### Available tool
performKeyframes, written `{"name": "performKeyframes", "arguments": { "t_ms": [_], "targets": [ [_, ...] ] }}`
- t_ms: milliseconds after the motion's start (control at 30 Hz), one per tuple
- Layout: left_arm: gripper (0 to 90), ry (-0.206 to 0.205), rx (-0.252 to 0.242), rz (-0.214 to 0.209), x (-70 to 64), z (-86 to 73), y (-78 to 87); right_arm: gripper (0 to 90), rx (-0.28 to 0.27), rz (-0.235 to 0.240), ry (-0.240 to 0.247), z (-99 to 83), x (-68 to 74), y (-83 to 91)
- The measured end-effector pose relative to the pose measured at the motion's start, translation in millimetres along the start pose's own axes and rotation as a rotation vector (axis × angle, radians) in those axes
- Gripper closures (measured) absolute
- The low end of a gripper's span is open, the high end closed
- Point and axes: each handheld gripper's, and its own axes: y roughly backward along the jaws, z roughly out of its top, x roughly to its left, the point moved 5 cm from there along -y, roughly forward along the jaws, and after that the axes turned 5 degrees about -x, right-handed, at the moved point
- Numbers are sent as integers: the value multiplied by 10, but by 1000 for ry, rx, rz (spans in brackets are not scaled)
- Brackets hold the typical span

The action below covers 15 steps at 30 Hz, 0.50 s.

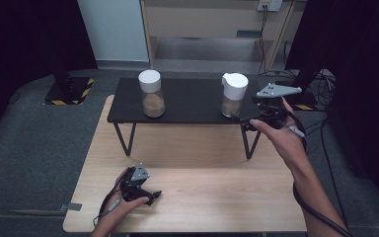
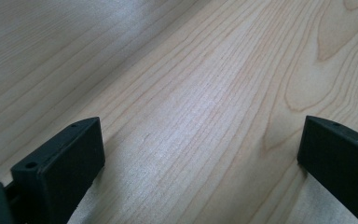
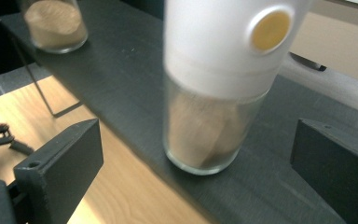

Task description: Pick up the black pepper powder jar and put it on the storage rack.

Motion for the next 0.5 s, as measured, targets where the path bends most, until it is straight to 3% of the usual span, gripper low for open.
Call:
{"name": "performKeyframes", "arguments": {
  "t_ms": [500],
  "targets": [
    [0,0,2,1,-2,2,1,40,53,-4,37,-44,217,154]
  ]
}}
